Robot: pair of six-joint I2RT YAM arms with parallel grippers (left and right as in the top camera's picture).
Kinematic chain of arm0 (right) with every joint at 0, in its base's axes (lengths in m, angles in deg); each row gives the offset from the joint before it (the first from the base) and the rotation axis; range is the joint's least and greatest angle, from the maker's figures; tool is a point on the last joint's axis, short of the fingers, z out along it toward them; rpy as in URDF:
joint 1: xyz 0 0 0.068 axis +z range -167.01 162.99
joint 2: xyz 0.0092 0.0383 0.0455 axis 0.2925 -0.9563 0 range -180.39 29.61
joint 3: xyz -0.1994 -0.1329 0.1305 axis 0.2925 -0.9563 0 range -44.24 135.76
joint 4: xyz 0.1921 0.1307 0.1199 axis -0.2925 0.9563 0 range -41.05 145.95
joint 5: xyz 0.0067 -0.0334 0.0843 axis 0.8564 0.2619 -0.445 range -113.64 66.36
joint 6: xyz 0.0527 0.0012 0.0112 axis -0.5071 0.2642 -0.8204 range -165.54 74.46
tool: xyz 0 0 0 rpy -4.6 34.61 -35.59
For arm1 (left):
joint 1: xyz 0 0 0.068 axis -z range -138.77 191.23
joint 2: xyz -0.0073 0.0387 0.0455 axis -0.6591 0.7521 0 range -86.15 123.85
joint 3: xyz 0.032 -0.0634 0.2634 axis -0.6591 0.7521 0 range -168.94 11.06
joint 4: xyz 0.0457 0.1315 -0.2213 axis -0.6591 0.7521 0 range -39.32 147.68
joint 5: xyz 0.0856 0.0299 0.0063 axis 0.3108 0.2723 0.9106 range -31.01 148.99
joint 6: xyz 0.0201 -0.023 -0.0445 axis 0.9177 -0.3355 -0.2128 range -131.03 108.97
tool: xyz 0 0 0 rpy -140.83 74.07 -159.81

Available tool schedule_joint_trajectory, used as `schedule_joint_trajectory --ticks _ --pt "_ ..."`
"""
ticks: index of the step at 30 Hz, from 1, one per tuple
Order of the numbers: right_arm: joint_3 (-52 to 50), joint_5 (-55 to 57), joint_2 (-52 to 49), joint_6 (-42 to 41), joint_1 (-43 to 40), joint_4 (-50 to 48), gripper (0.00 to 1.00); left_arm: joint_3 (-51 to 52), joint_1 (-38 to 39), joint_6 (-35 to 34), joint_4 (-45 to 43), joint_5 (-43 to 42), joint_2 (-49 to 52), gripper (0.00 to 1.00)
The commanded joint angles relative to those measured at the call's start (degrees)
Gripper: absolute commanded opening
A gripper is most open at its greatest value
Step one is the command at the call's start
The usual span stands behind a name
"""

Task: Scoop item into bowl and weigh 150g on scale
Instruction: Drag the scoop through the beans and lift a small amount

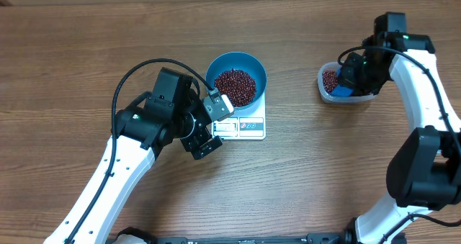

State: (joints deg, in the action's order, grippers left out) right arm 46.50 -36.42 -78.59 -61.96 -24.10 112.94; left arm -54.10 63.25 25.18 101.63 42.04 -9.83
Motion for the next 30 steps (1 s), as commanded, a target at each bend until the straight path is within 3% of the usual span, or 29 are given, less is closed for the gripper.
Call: schedule_joint_trajectory --ticks 1,13,30 --pt "1.62 -5.33 2.45 1.99 -1.55 -0.24 0.04 0.31 0.07 1.09 -0.22 -0.46 0.31 1.00" --pt "1.62 -3.41 2.45 5.01 -6.14 0.79 0.04 0.31 0.07 1.09 -0.22 -0.46 0.31 1.00" --pt "1.81 -4.00 3.80 9.88 -6.16 0.52 0.04 0.31 0.13 1.09 -0.24 -0.46 0.31 0.99"
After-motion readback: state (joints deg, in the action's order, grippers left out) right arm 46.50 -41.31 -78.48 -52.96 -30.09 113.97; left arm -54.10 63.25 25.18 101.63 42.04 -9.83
